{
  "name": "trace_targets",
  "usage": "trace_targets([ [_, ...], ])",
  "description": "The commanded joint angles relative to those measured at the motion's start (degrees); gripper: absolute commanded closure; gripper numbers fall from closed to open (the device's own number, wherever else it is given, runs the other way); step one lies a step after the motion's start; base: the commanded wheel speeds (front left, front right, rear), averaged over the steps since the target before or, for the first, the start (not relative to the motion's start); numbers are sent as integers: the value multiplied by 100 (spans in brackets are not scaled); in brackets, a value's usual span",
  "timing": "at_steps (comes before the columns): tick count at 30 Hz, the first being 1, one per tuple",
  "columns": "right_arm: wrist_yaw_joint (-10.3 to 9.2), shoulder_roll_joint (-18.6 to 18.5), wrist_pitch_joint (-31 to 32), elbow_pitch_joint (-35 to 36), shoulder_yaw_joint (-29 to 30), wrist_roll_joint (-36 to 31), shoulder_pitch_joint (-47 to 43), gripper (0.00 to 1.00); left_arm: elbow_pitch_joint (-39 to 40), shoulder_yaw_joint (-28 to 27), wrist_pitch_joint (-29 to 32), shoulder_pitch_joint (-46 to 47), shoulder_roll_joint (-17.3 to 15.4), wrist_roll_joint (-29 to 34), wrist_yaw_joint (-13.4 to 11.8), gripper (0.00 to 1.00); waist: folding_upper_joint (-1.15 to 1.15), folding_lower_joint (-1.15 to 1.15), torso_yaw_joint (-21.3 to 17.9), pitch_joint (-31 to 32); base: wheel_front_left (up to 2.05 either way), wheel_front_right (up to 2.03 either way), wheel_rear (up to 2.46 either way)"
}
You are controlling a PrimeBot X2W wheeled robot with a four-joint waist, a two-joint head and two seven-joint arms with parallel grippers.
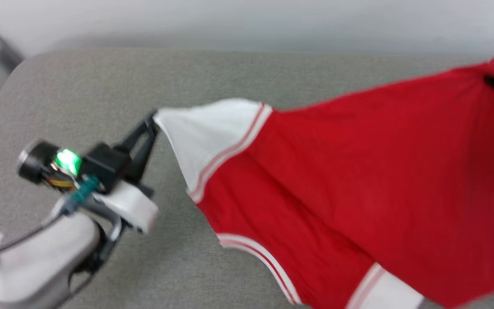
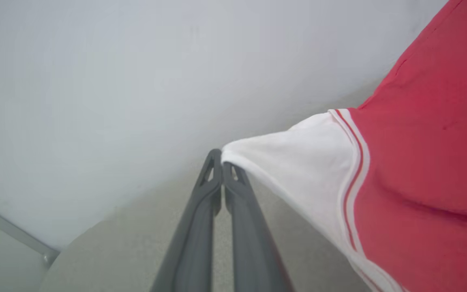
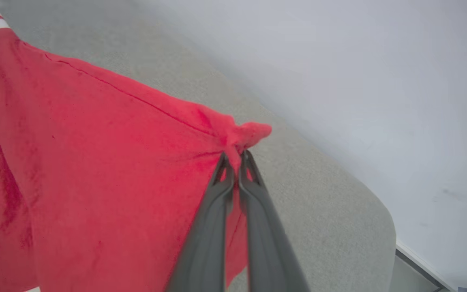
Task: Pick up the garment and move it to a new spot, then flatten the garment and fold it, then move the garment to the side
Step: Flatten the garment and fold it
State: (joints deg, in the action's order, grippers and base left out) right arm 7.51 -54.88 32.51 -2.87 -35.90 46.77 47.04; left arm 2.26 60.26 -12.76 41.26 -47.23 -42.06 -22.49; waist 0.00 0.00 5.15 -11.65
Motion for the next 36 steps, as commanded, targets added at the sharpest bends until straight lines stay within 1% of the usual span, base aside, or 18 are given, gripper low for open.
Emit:
trace_targets([
  [1,-5,76,-116,35,73,-79,155,100,7,-143,21,271,-51,25,24,100,0,0,-173,138,0,0,0],
  [5,-5,222,-459,38,318,-375,492,100,-50,-395,117,939,-114,137,175,100,0,0,-294,132,0,0,0],
  [7,-5,345,-583,7,450,-507,718,100,-117,-504,201,1359,-89,213,285,100,0,0,-348,59,0,0,0],
  [10,-5,538,-734,-111,684,-776,1128,100,-242,-658,324,1984,16,295,472,100,0,0,-402,-92,0,0,0],
  [13,-5,752,-738,-248,823,-1032,1587,100,-453,-752,467,2655,110,452,676,100,0,0,-440,-319,0,0,0],
  [19,-6,1077,-729,-666,1037,-1593,2691,100,-1000,-936,706,4092,384,784,1076,100,0,0,-458,-941,0,0,0],
  [20,-5,1145,-747,-766,1059,-1689,2889,100,-1114,-969,710,4340,432,865,1129,100,0,0,-458,-1041,0,0,0],
  [21,-5,1145,-747,-766,1059,-1689,2889,100,-1114,-969,710,4340,432,865,1129,100,0,0,-458,-1041,0,0,0],
  [26,-6,1456,-891,-1314,1120,-2240,3898,100,-1799,-1103,742,5525,709,1075,1477,100,0,0,-448,-1453,0,0,0],
  [27,-5,1530,-901,-1413,1127,-2309,4108,100,-1904,-1108,746,5772,754,1132,1580,100,0,0,-455,-1531,0,0,0],
  [31,-5,1711,-1092,-1886,1172,-2565,4884,100,-2379,-1194,716,6622,951,1260,1845,100,0,0,-423,-1765,0,0,0],
  [34,-5,1819,-1248,-2180,1115,-2719,5337,100,-2733,-1178,679,7042,1052,1344,2009,100,0,0,-389,-1893,0,0,0],
  [36,-5,1848,-1345,-2358,971,-2806,5519,100,-2938,-1182,625,7241,1148,1350,2091,100,0,0,-370,-1955,0,0,0],
])
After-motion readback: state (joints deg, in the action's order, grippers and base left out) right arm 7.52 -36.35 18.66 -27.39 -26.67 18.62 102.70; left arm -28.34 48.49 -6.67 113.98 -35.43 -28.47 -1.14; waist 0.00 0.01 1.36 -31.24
